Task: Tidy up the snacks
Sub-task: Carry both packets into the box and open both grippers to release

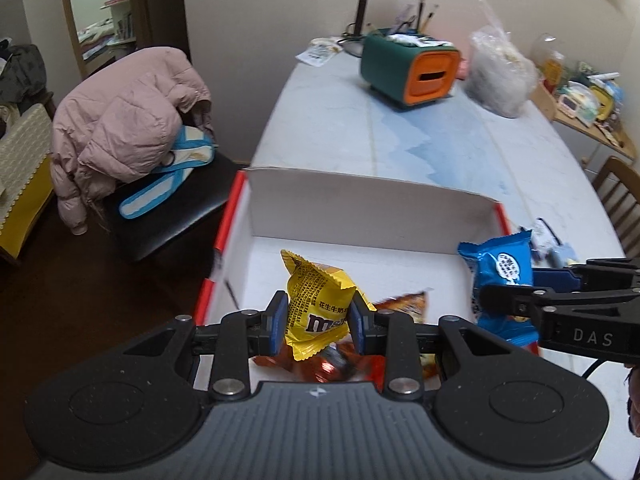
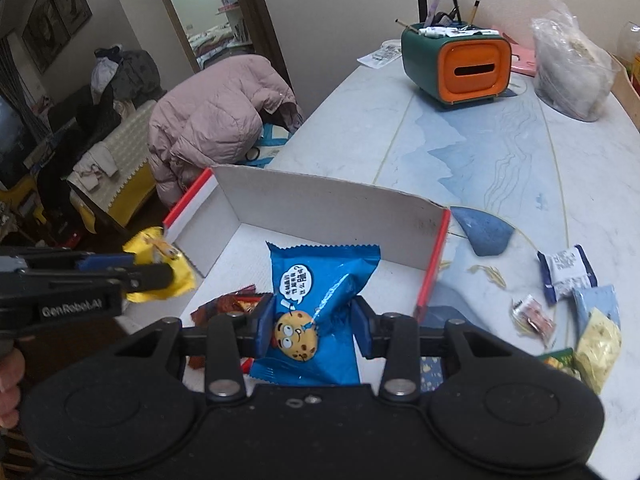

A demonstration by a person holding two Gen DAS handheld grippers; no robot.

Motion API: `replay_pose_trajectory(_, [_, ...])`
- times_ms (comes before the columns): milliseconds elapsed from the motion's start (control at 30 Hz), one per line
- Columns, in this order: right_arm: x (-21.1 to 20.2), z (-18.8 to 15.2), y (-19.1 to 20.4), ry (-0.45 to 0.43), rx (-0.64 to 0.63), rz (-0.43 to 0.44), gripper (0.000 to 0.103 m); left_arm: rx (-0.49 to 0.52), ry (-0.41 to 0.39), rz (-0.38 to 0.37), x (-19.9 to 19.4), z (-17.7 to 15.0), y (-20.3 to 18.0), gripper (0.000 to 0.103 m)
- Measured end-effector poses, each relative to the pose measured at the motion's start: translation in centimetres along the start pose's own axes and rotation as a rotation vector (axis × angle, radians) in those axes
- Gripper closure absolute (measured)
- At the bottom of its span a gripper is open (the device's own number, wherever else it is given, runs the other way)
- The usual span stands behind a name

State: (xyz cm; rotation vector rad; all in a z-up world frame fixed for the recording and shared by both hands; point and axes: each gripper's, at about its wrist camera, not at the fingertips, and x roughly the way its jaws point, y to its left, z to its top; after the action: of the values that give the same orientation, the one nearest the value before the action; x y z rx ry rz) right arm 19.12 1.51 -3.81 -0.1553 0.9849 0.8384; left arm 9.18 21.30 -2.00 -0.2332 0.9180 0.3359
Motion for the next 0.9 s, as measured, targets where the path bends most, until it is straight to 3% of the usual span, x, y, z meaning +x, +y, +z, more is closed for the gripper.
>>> replay_pose_trajectory(267, [4.4,1.6,0.8,0.042,-0.069,-0.045,0.064,0.007,0.039,0.048,3.8,1.4,1.5,0.072])
replay_pose_trajectory(500, [7.0,2.9,0.9,0.052,-0.074,-0.051,0.064,0.038,0.074,0.039,6.2,2.0,1.1,0.072])
replay_pose_trajectory(900, [9.8,2.8,-0.2,0.106,-0.014,-0.045,0.064,0.094,0.156,0.04,9.6,1.5,-0.3,0.072])
